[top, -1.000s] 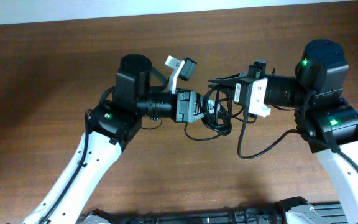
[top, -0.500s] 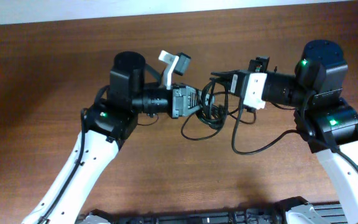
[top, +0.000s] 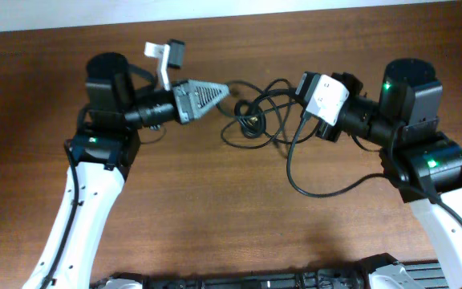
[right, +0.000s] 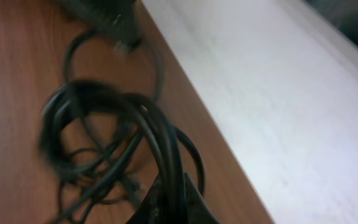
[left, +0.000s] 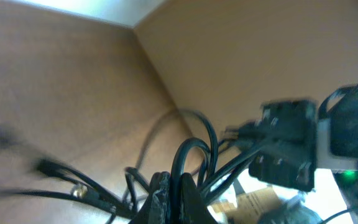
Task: Untangle cables
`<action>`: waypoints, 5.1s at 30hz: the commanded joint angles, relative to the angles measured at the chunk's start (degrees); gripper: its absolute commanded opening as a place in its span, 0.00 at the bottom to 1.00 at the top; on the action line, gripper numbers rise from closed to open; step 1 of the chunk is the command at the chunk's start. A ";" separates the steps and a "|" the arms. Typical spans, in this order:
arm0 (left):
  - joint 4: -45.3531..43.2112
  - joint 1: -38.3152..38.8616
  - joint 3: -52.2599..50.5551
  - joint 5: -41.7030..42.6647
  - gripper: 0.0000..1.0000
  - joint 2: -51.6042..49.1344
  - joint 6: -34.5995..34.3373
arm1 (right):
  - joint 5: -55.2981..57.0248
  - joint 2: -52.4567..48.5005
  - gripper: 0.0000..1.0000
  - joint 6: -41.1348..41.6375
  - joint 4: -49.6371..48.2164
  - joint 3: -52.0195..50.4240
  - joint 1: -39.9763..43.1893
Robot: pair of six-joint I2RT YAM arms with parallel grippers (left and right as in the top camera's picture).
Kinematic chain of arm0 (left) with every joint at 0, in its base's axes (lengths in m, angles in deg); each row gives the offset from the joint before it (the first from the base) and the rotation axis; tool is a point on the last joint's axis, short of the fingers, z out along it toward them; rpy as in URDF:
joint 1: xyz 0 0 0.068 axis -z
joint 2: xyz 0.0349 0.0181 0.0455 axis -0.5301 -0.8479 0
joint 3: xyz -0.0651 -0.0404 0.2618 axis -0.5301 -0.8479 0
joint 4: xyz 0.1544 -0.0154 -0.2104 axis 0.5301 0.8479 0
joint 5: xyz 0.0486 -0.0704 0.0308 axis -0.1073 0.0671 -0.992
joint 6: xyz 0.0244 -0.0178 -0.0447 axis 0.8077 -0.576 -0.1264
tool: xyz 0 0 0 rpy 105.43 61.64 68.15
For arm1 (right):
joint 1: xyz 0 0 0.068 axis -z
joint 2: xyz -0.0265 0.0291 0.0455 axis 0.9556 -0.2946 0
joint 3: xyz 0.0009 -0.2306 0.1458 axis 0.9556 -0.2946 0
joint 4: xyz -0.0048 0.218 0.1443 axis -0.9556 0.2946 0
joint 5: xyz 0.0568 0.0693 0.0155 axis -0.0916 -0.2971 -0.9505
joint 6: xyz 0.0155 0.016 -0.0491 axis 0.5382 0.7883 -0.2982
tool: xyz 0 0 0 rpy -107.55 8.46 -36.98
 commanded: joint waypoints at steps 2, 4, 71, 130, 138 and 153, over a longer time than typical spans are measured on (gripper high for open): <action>-11.61 -2.21 0.24 -1.25 0.00 0.04 -6.86 | 4.07 2.19 0.04 0.98 5.60 0.70 0.39; -15.82 -2.21 0.24 -4.37 0.00 0.04 -9.55 | 4.26 2.40 0.04 0.98 8.00 0.70 0.39; 17.55 7.23 0.24 -1.20 0.86 0.09 50.47 | -0.35 3.89 0.04 7.58 8.66 0.70 0.35; 42.75 -19.08 0.24 -8.90 0.99 0.09 -9.03 | 2.86 3.89 0.04 7.63 10.73 0.70 0.35; 37.42 -16.35 0.24 8.96 0.97 0.09 25.18 | 2.27 3.89 0.04 17.70 7.39 0.70 0.35; 14.08 4.59 0.24 8.39 0.99 0.37 41.48 | 2.10 3.89 0.04 59.58 -3.08 0.70 0.35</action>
